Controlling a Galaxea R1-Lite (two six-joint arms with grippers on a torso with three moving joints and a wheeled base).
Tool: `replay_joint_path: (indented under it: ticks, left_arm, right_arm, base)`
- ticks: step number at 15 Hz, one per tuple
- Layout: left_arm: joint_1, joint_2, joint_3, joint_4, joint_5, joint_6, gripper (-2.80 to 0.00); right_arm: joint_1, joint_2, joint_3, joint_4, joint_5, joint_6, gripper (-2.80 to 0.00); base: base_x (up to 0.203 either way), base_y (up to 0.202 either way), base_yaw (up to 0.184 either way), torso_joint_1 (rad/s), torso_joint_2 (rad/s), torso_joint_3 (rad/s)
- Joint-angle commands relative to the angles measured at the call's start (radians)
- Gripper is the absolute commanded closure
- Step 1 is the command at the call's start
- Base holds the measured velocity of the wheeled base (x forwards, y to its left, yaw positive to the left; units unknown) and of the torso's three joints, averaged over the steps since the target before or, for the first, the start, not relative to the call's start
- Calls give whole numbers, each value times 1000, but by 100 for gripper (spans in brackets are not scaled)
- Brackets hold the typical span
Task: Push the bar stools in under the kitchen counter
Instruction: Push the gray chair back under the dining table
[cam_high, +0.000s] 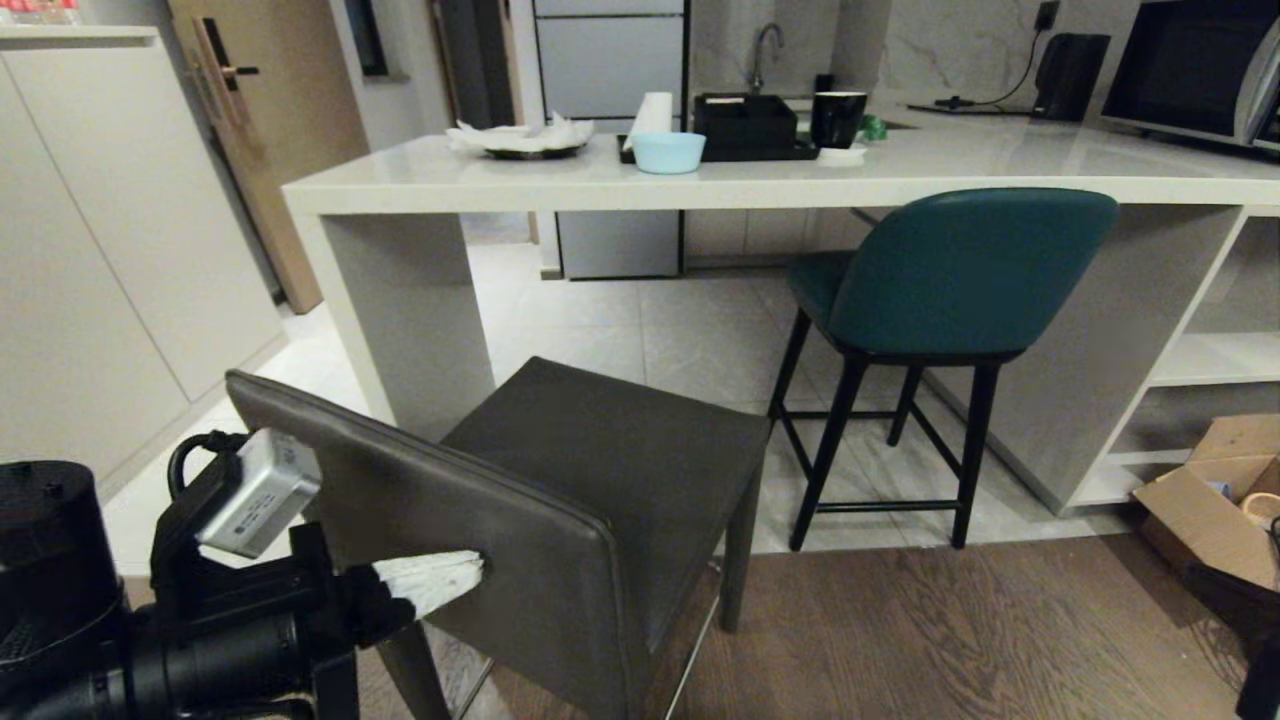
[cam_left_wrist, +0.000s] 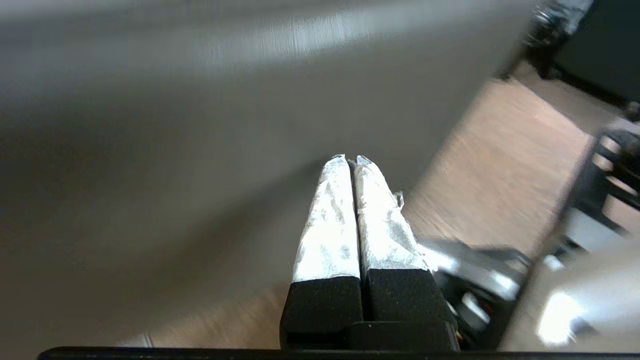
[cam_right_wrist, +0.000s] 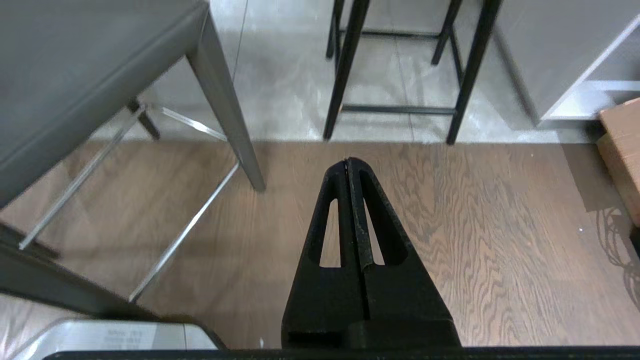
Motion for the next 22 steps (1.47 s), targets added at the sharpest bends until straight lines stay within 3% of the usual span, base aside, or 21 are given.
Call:
replay_joint_path:
  ticks: [1,5,10,16,22]
  left_arm:
    - [-37,98,-7,-66,26,0,0]
    - [-160,210,-6,-247,157,-33,0]
    - [-160,268,-45,-249,168,-36,0]
    - [-207,432,-163,-337,270,-37,0]
    - [-304,623,-268,-532,451,-68,0]
  right_arm:
    - [-3,-75,37,5,-13,3,0]
    - [-5,-78,42,5,-14,3,0]
    - [-6,-83,48,5,-14,4,0]
    - [-8,-87,47,5,-15,3,0]
    - [-8,-89,46,5,-15,4,0]
  base:
    - [0,0,0,0,0,0]
    - [0,0,0,0,0,0]
    - [0,0,0,0,0,0]
    - [0,0,0,0,0,0]
    - [0,0,0,0,0,0]
